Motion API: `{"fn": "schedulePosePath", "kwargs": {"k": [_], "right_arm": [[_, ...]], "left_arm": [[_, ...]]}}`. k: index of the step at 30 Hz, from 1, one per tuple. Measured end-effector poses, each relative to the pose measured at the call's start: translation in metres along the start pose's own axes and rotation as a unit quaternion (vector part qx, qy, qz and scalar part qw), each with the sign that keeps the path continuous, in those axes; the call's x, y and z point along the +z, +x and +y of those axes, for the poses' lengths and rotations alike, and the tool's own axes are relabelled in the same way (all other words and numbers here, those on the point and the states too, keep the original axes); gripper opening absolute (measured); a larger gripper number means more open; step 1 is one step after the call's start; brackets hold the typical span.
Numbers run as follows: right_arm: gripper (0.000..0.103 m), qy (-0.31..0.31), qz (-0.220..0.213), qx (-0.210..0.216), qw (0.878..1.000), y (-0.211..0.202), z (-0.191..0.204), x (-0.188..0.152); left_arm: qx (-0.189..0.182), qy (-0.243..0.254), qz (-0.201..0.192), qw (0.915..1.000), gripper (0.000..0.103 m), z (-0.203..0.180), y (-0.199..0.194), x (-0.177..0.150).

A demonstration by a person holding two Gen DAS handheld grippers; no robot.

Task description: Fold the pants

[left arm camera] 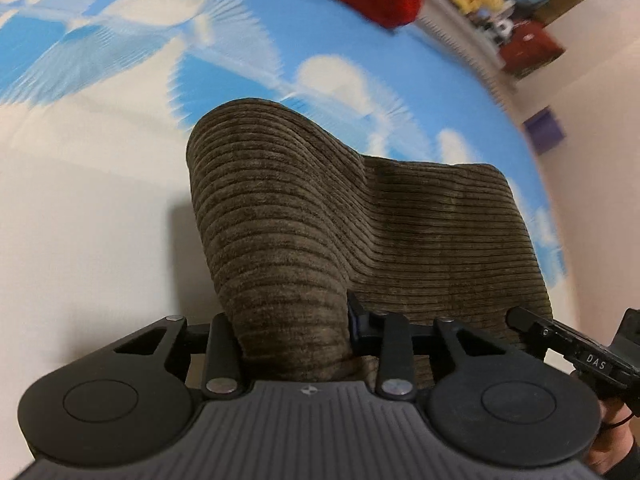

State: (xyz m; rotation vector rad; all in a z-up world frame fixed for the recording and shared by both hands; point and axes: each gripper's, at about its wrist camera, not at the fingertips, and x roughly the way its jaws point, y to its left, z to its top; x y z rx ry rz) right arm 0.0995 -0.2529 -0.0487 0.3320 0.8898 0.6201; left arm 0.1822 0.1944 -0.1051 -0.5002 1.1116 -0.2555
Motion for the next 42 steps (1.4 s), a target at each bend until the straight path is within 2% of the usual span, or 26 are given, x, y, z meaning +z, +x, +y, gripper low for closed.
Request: {"fn": "schedulePosePath", "kwargs": {"k": [5, 6, 7, 8, 10, 11, 12, 14, 16, 18, 20, 22, 23, 24, 26, 27, 28, 30, 31, 32, 33, 34, 36, 38, 40, 42], "right_arm": [[0.021, 0.009, -0.048, -0.022, 0.999, -0.042, -0.047, 0.053], [0.021, 0.013, -0.058, -0.032, 0.998, -0.052, -0.063, 0.06], [0.021, 0.02, -0.063, -0.04, 0.997, -0.06, -0.076, 0.064], [0.021, 0.031, -0.067, -0.051, 0.996, -0.068, -0.093, 0.067], [0.021, 0.055, -0.065, -0.095, 0.992, -0.074, -0.136, 0.063], [0.022, 0.084, -0.052, -0.136, 0.986, -0.071, -0.163, 0.056], [0.023, 0.117, -0.032, -0.168, 0.978, -0.066, -0.186, 0.049], [0.022, 0.151, 0.015, -0.234, 0.96, -0.053, -0.225, 0.032], [0.022, 0.142, 0.005, -0.235, 0.962, -0.055, -0.234, 0.03], [0.022, 0.094, -0.013, -0.239, 0.966, -0.061, -0.224, 0.035], [0.023, 0.073, -0.027, -0.246, 0.966, -0.064, -0.216, 0.036], [0.025, 0.091, -0.039, -0.258, 0.961, -0.072, -0.222, 0.033], [0.029, 0.106, -0.042, -0.259, 0.959, -0.075, -0.224, 0.032], [0.042, 0.129, -0.033, -0.243, 0.961, -0.077, -0.228, 0.03], [0.06, 0.166, 0.002, -0.201, 0.965, -0.071, -0.235, 0.024], [0.064, 0.18, 0.031, -0.181, 0.967, -0.065, -0.239, 0.017], [0.064, 0.184, 0.056, -0.172, 0.966, -0.06, -0.239, 0.011], [0.064, 0.18, 0.074, -0.168, 0.966, -0.053, -0.237, 0.003], [0.063, 0.18, 0.069, -0.165, 0.967, -0.053, -0.236, 0.004], [0.048, 0.181, 0.064, -0.159, 0.969, -0.054, -0.237, 0.005], [0.025, 0.18, 0.052, -0.156, 0.97, -0.058, -0.236, 0.008], [0.02, 0.176, 0.034, -0.158, 0.971, -0.065, -0.234, 0.013], [0.016, 0.157, -0.028, -0.155, 0.975, -0.086, -0.223, 0.025], [0.016, 0.131, -0.071, -0.164, 0.975, -0.099, -0.217, 0.035], [0.018, 0.12, -0.053, -0.189, 0.973, -0.09, -0.223, 0.036], [0.019, 0.109, 0.006, -0.244, 0.964, -0.072, -0.23, 0.028]], "left_arm": [[-0.057, 0.014, -0.024, 0.998, 0.039, -0.064, 0.035, 0.035], [-0.065, 0.013, -0.023, 0.9975, 0.046, -0.074, 0.047, 0.039], [-0.062, 0.014, -0.016, 0.9979, 0.058, -0.084, 0.061, 0.041], [-0.044, 0.019, -0.01, 0.9988, 0.06, -0.092, 0.072, 0.042], [0.021, 0.043, 0.007, 0.9988, 0.058, -0.11, 0.094, 0.039], [0.036, 0.056, 0.02, 0.9976, 0.057, -0.116, 0.1, 0.036], [0.036, 0.069, 0.033, 0.9964, 0.057, -0.123, 0.105, 0.034], [0.016, 0.091, 0.027, 0.9953, 0.056, -0.139, 0.099, 0.03], [0.009, 0.121, 0.012, 0.9926, 0.056, -0.157, 0.091, 0.026], [0.0, 0.141, 0.016, 0.9899, 0.056, -0.166, 0.092, 0.02], [0.016, 0.151, 0.041, 0.9875, 0.057, -0.17, 0.1, 0.012], [0.053, 0.151, 0.085, 0.9834, 0.061, -0.16, 0.115, 0.004], [0.059, 0.144, 0.101, 0.9826, 0.062, -0.154, 0.12, -0.001], [0.054, 0.134, 0.11, 0.9833, 0.062, -0.149, 0.122, -0.004], [0.036, 0.119, 0.116, 0.9854, 0.062, -0.142, 0.125, -0.003], [0.028, 0.112, 0.121, 0.9858, 0.06, -0.139, 0.125, -0.004], [0.019, 0.108, 0.126, 0.9859, 0.053, -0.135, 0.128, -0.006], [0.005, 0.11, 0.129, 0.9855, 0.041, -0.134, 0.131, -0.01], [0.007, 0.118, 0.126, 0.9851, 0.034, -0.135, 0.131, -0.011], [0.006, 0.127, 0.123, 0.9842, 0.03, -0.138, 0.128, -0.012], [0.0, 0.132, 0.12, 0.9841, 0.022, -0.141, 0.122, -0.011], [-0.017, 0.126, 0.113, 0.9854, 0.019, -0.143, 0.114, -0.009], [-0.041, 0.125, 0.095, 0.9868, 0.019, -0.149, 0.103, -0.009], [-0.025, 0.151, 0.108, 0.9824, 0.021, -0.158, 0.111, -0.019], [0.021, 0.168, 0.14, 0.9757, 0.03, -0.16, 0.126, -0.032], [0.045, 0.172, 0.128, 0.9757, 0.035, -0.162, 0.125, -0.032]]}}
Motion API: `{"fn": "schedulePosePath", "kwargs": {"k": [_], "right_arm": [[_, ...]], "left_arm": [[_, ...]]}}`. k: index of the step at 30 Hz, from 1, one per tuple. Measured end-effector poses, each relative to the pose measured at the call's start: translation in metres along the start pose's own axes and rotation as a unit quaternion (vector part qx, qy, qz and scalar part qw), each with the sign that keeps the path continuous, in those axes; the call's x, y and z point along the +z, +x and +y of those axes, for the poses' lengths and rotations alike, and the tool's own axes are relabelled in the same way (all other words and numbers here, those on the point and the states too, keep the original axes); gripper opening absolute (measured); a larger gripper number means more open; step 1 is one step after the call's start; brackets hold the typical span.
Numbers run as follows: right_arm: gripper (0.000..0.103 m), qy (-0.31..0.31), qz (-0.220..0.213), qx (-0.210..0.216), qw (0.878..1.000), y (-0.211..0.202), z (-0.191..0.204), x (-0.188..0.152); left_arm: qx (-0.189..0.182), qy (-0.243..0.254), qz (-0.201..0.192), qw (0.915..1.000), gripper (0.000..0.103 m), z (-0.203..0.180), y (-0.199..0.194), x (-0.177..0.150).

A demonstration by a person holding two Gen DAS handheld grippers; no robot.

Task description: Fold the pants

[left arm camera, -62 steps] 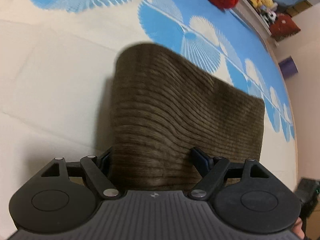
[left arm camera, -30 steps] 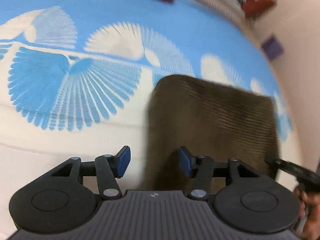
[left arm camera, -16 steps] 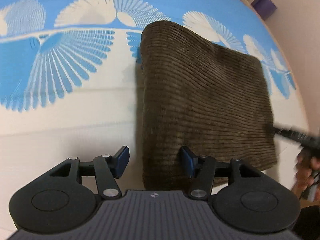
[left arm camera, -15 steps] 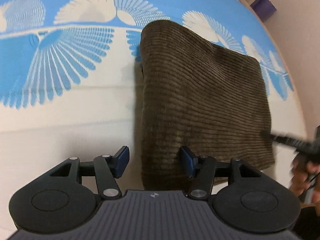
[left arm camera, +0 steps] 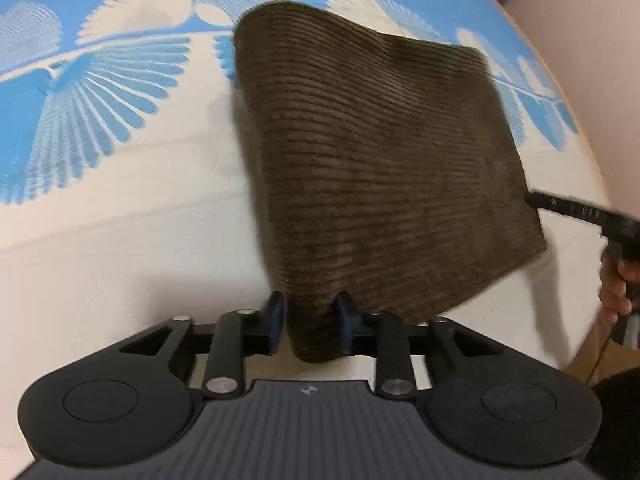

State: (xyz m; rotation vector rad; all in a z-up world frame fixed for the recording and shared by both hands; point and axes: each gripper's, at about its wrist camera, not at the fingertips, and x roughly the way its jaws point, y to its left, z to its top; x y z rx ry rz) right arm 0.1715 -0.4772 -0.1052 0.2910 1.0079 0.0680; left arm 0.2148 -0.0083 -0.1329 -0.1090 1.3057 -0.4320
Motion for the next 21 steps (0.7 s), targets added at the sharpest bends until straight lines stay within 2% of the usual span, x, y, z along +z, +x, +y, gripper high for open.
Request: {"fn": "schedulePosePath", "kwargs": {"k": [1, 2, 3, 5, 7, 9, 10, 12, 13, 15, 16, 18, 20, 21], "right_arm": [[0.019, -0.021, 0.002, -0.043, 0.999, 0.003, 0.003, -0.003], [0.021, -0.036, -0.008, -0.066, 0.997, -0.001, 0.005, -0.004], [0.022, -0.037, -0.025, -0.066, 0.997, -0.009, 0.006, -0.002], [0.022, -0.041, -0.057, -0.03, 0.997, -0.028, 0.011, 0.0], [0.022, -0.078, -0.07, 0.004, 0.995, -0.038, 0.022, -0.006], [0.026, -0.125, -0.031, 0.044, 0.991, -0.033, 0.027, -0.014], [0.027, -0.145, -0.004, 0.048, 0.988, -0.025, 0.03, -0.021], [0.027, -0.194, 0.045, 0.028, 0.98, -0.006, 0.034, -0.038], [0.027, -0.214, 0.046, 0.023, 0.976, -0.005, 0.035, -0.043], [0.027, -0.195, 0.052, 0.027, 0.979, -0.005, 0.034, -0.037], [0.027, -0.179, 0.057, 0.029, 0.982, -0.004, 0.032, -0.03], [0.027, -0.174, 0.05, 0.031, 0.983, -0.012, 0.031, -0.024], [0.027, -0.169, 0.025, 0.03, 0.985, -0.024, 0.033, -0.018], [0.028, -0.159, 0.004, 0.031, 0.987, -0.025, 0.032, -0.01]], "left_arm": [[0.01, 0.003, -0.018, 0.9998, 0.035, -0.003, -0.007, 0.002], [0.02, 0.015, -0.039, 0.9989, 0.034, -0.009, -0.016, 0.003], [0.026, 0.038, -0.063, 0.997, 0.034, -0.017, -0.025, 0.003], [0.047, 0.085, -0.098, 0.9904, 0.034, -0.034, -0.037, -0.003], [0.051, 0.104, -0.107, 0.9875, 0.033, -0.043, -0.037, -0.008], [0.067, 0.117, -0.105, 0.9852, 0.025, -0.046, -0.03, -0.01], [0.074, 0.123, -0.096, 0.985, 0.02, -0.047, -0.024, -0.012], [0.101, 0.13, -0.037, 0.9857, 0.019, -0.042, 0.001, -0.015], [0.113, 0.127, -0.009, 0.9854, 0.02, -0.038, 0.01, -0.017], [0.114, 0.116, -0.007, 0.9867, 0.019, -0.037, 0.006, -0.012], [0.116, 0.109, -0.024, 0.9869, 0.02, -0.039, -0.005, -0.007], [0.12, 0.112, -0.091, 0.9822, 0.02, -0.047, -0.031, 0.003], [0.123, 0.119, -0.152, 0.9734, 0.021, -0.055, -0.049, 0.009], [0.112, 0.116, -0.174, 0.9713, 0.021, -0.056, -0.052, 0.012]]}}
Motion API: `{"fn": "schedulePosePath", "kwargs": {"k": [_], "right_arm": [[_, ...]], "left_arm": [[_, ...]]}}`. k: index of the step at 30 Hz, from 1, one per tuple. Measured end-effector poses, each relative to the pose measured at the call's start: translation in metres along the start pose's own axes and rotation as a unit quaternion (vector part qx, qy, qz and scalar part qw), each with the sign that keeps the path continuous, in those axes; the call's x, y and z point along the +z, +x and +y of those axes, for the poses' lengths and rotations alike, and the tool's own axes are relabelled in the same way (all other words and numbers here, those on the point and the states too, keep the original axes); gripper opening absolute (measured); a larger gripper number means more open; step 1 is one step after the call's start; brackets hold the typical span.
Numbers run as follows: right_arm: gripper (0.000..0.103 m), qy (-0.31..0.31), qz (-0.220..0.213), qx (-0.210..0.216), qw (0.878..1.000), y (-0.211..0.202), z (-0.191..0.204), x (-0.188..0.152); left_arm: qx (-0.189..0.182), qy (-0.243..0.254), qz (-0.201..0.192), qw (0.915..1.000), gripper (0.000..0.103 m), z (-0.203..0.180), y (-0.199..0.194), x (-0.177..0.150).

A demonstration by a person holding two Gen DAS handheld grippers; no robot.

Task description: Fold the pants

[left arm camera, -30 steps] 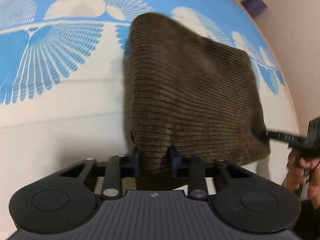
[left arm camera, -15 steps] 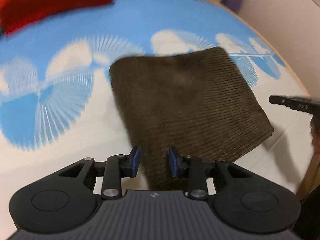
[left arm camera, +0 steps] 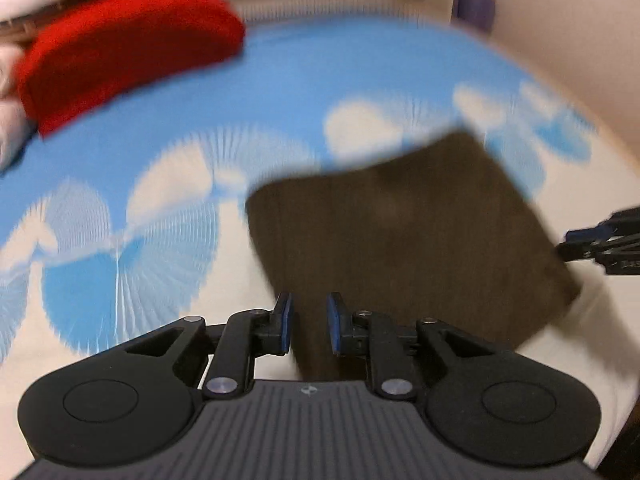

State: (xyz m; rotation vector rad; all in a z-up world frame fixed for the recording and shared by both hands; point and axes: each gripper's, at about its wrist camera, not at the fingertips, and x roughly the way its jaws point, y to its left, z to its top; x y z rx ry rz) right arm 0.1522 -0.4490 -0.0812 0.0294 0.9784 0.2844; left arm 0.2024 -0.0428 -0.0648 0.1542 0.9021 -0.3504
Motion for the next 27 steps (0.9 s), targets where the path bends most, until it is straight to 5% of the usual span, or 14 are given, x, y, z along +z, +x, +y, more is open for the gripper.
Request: {"fn": "schedulePosePath", "kwargs": {"k": [2, 4, 5, 11, 15, 22, 25, 27], "right_arm": [[0.03, 0.029, -0.054, -0.004, 0.998, -0.004, -0.008, 0.014], [0.03, 0.058, -0.091, -0.011, 0.994, -0.006, -0.013, 0.027], [0.03, 0.071, -0.108, -0.014, 0.992, -0.004, -0.015, 0.033], [0.03, 0.104, -0.149, -0.053, 0.982, 0.041, -0.024, 0.068], [0.03, 0.1, -0.144, -0.061, 0.983, 0.079, -0.027, 0.088], [0.033, 0.104, -0.083, -0.112, 0.985, 0.136, -0.04, 0.101], [0.033, 0.104, -0.073, -0.12, 0.985, 0.147, -0.043, 0.103], [0.033, 0.105, -0.07, -0.118, 0.985, 0.149, -0.044, 0.104]], "left_arm": [[-0.024, -0.008, -0.004, 0.9997, 0.02, 0.001, 0.014, -0.002], [-0.022, 0.006, 0.083, 0.9963, 0.02, 0.002, 0.056, -0.021], [-0.009, 0.021, 0.093, 0.9954, 0.02, 0.001, 0.065, -0.03], [-0.033, -0.012, 0.095, 0.9949, 0.019, 0.016, 0.057, -0.018], [-0.042, -0.012, 0.086, 0.9953, 0.019, 0.017, 0.051, -0.011], [-0.03, -0.066, -0.024, 0.997, 0.018, 0.028, 0.053, 0.014], [0.009, -0.061, 0.041, 0.9972, 0.015, 0.033, 0.094, 0.003], [0.008, -0.081, 0.04, 0.9959, 0.015, 0.038, 0.098, 0.003]]}}
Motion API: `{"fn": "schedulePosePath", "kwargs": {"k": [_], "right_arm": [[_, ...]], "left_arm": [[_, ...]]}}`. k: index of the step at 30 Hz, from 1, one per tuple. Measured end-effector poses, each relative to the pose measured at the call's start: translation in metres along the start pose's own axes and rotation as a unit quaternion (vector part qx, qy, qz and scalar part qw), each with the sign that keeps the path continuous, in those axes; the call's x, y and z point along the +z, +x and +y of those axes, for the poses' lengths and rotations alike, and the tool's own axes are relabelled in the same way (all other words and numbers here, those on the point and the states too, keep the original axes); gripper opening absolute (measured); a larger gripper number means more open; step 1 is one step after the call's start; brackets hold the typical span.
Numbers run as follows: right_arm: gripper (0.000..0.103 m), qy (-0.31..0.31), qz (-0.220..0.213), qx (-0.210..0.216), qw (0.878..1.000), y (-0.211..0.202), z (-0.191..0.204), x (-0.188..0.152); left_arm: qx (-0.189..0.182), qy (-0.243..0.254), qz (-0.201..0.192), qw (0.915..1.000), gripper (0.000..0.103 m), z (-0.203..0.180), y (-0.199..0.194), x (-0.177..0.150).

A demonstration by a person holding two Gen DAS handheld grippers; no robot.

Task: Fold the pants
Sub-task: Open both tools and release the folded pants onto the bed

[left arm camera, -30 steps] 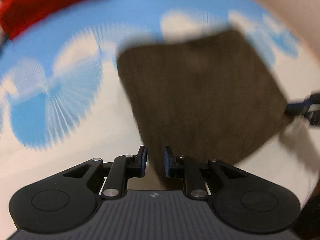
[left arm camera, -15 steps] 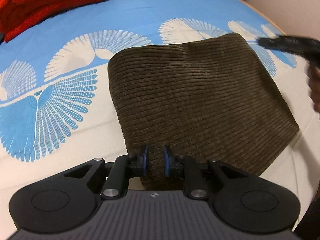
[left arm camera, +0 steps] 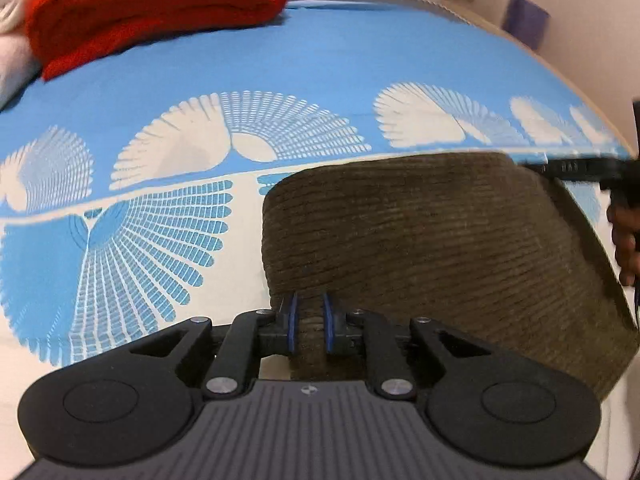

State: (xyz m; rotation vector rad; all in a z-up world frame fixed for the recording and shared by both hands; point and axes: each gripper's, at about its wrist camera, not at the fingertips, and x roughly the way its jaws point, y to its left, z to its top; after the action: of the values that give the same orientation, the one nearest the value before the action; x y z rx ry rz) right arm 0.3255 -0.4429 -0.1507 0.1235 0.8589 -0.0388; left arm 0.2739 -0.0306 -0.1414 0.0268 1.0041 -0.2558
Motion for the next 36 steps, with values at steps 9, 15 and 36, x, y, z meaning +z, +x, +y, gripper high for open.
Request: {"fn": "schedulePosePath", "kwargs": {"k": [9, 15, 36], "right_arm": [[0.033, 0.0, -0.009, -0.01, 1.0, 0.002, 0.002, -0.001], [0.041, 0.005, -0.074, -0.005, 0.997, -0.048, 0.003, 0.004], [0.101, 0.033, -0.192, 0.03, 0.98, -0.321, 0.001, -0.073]], "left_arm": [[0.008, -0.039, -0.013, 0.9991, 0.02, 0.008, 0.003, 0.008], [-0.031, -0.029, -0.065, 0.997, 0.023, -0.002, -0.043, 0.017], [0.102, -0.018, -0.216, 0.9709, 0.086, -0.058, -0.24, -0.042]]}}
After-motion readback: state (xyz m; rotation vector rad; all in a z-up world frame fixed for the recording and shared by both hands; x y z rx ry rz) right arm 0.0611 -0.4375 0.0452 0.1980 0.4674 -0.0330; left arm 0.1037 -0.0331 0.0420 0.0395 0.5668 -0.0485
